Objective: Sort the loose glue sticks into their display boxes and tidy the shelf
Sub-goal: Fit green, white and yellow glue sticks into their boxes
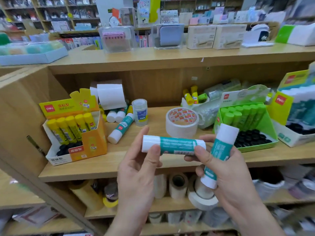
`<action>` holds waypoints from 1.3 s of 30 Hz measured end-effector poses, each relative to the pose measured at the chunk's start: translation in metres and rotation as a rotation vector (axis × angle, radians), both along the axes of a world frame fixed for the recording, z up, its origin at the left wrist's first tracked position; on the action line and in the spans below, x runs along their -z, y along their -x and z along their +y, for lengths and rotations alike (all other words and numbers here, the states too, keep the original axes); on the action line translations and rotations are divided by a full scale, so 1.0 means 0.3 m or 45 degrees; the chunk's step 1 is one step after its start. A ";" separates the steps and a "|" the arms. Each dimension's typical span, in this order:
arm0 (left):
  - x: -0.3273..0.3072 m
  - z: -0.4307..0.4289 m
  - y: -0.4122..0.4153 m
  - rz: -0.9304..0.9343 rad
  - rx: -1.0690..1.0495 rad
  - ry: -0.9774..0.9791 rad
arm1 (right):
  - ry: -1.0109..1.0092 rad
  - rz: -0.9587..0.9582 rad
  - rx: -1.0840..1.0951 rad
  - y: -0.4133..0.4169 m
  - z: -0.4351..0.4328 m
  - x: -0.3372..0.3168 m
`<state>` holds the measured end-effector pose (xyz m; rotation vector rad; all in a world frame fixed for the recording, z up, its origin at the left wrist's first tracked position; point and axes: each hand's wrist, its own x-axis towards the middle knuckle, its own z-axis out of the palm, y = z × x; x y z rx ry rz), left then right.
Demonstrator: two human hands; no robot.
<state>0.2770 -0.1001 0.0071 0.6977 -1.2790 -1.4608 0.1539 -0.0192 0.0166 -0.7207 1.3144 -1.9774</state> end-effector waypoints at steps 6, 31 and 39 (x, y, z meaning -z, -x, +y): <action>-0.014 0.080 0.103 0.114 -0.158 0.152 | -0.070 0.050 -0.038 0.084 0.093 0.022; -0.143 0.510 0.908 -0.027 0.131 0.382 | -0.077 0.212 0.191 0.882 0.583 0.037; -0.118 0.484 0.953 0.271 0.349 -0.238 | 0.226 -0.011 -0.031 0.933 0.561 0.032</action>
